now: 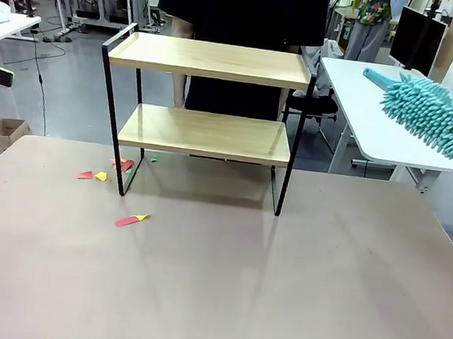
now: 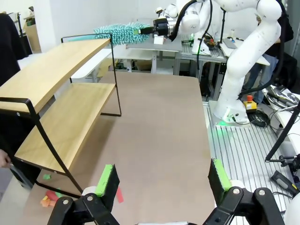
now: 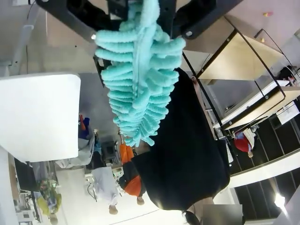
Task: Clean the shelf.
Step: Hand the Duster back to the human.
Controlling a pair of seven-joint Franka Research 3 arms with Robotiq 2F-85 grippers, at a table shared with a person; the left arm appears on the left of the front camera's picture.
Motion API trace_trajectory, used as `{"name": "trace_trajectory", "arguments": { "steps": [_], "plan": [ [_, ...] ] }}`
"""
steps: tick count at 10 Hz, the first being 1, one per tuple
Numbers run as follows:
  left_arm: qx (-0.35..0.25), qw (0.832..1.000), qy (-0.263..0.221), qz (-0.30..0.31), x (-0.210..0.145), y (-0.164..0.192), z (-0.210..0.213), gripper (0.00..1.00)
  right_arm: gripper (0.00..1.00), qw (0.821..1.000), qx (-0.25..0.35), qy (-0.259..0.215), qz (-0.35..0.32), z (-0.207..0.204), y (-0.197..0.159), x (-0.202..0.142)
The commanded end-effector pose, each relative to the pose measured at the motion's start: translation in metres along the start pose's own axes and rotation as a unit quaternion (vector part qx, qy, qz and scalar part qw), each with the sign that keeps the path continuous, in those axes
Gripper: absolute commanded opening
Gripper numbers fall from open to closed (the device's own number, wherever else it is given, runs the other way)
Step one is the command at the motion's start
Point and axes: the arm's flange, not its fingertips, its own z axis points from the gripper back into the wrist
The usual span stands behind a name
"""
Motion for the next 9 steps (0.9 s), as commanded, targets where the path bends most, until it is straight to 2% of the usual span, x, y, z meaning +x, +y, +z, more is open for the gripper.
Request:
{"name": "trace_trajectory", "arguments": {
  "steps": [1,9],
  "plan": [
    [0.000,1.000,-0.013,0.003,0.0040,-0.0009,-0.0002,1.00,0.17,1.000,-0.003,-0.003,0.000,0.0028,0.0009,0.0046],
    [0.000,1.000,-0.013,0.003,0.0040,-0.0009,-0.0002,1.00,0.17,1.000,-0.003,-0.003,0.000,0.0028,0.0009,0.0046]
  ]
}}
